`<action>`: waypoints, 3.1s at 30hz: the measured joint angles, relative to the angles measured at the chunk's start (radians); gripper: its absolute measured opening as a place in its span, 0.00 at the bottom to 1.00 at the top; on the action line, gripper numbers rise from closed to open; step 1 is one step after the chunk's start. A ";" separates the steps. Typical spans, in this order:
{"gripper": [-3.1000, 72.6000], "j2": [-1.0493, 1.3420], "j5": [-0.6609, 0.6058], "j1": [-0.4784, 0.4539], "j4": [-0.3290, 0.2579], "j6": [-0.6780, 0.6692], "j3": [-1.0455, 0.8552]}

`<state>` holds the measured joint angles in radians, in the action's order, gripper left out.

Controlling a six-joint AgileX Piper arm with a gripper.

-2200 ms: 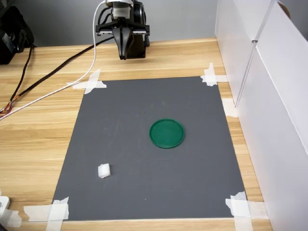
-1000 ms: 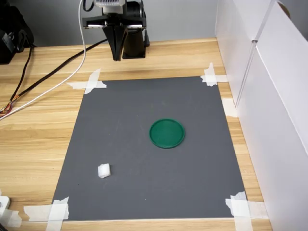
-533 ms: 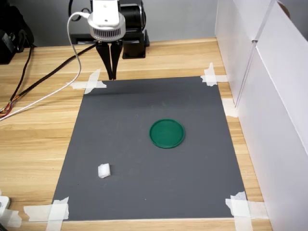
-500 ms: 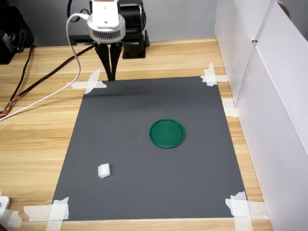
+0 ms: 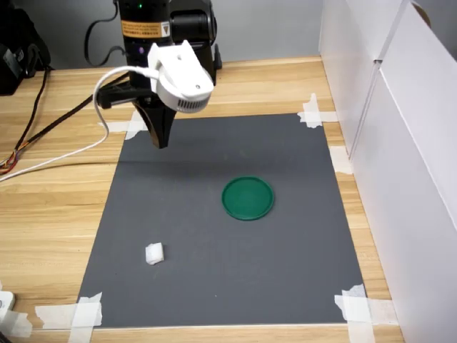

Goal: Grasp a white terminal and put it in the green lid.

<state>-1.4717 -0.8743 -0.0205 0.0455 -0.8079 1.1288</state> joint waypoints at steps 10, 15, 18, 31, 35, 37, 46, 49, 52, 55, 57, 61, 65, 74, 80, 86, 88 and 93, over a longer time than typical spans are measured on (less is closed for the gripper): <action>0.35 -0.137 -0.055 -0.130 -0.017 -0.167 0.162; 0.67 -0.168 -0.059 -0.132 -0.046 -0.072 0.253; 0.81 -0.179 -0.060 -0.132 -0.087 -0.029 0.288; 0.93 -0.215 -0.122 -0.132 -0.182 0.024 0.348; 0.93 -0.269 -0.161 -0.132 -0.182 0.063 0.390; 0.93 -0.296 -0.180 -0.132 -0.182 0.091 0.420; 0.93 -0.404 -0.216 -0.106 -0.101 0.137 0.525; 0.93 -0.438 -0.215 -0.066 -0.046 0.167 0.536; 0.93 -0.469 -0.215 -0.042 -0.046 0.187 0.536; 0.93 -0.494 -0.207 -0.039 -0.051 0.195 0.536; 0.93 -0.504 -0.196 -0.039 -0.046 0.197 0.538; 0.93 -0.523 -0.181 -0.039 -0.046 0.199 0.565; 0.93 -0.546 -0.180 -0.039 -0.046 0.199 0.593; 0.93 -0.601 -0.190 -0.039 -0.056 0.196 0.599; 0.93 -0.625 -0.190 -0.039 -0.061 0.189 0.599; 0.93 -0.650 -0.183 -0.039 -0.061 0.187 0.599; 0.93 -0.657 -0.182 -0.039 -0.061 0.187 0.599; 0.93 -0.674 -0.176 -0.039 -0.059 0.184 0.599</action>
<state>-2.1458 -1.0507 -0.0597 -0.0131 -0.6235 1.7283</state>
